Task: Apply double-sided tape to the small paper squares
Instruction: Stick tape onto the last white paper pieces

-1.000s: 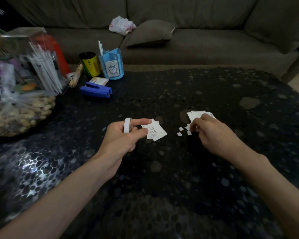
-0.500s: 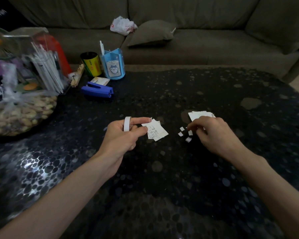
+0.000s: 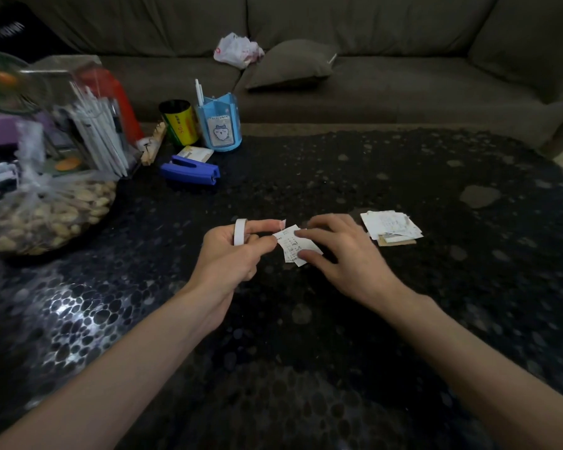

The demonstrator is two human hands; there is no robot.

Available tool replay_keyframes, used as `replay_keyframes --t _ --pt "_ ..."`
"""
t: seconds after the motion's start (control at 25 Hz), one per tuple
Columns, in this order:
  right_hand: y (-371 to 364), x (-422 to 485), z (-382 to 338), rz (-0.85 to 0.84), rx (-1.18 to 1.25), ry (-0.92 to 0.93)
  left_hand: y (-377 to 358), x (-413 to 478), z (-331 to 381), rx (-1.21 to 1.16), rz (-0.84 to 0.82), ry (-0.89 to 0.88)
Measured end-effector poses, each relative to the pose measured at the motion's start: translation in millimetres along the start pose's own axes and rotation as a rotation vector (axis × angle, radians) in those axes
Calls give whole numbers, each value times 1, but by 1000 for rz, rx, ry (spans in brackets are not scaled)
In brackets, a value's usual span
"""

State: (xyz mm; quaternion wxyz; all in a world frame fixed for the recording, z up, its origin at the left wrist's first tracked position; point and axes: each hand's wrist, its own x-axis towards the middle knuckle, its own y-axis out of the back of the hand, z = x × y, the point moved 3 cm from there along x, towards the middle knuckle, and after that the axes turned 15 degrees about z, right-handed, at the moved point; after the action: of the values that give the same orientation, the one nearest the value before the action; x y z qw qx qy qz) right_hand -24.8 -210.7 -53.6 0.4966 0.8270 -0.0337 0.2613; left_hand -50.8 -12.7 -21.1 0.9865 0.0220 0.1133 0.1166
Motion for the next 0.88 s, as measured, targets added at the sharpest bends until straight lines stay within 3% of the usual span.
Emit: replay_keyframes --t 0.2,0.44,0.6,0.88 --pt "-18 2 -6 -10 -174 -65 1 0 1 1 20 16" --pt "-19 -6 -4 131 -20 -76 0 3 -3 12 31 23" --pt "-14 -14 -7 184 151 -82 3 8 -6 37 135 -3" --pt "14 -33 -12 -174 94 175 5 11 -7 53 148 1"
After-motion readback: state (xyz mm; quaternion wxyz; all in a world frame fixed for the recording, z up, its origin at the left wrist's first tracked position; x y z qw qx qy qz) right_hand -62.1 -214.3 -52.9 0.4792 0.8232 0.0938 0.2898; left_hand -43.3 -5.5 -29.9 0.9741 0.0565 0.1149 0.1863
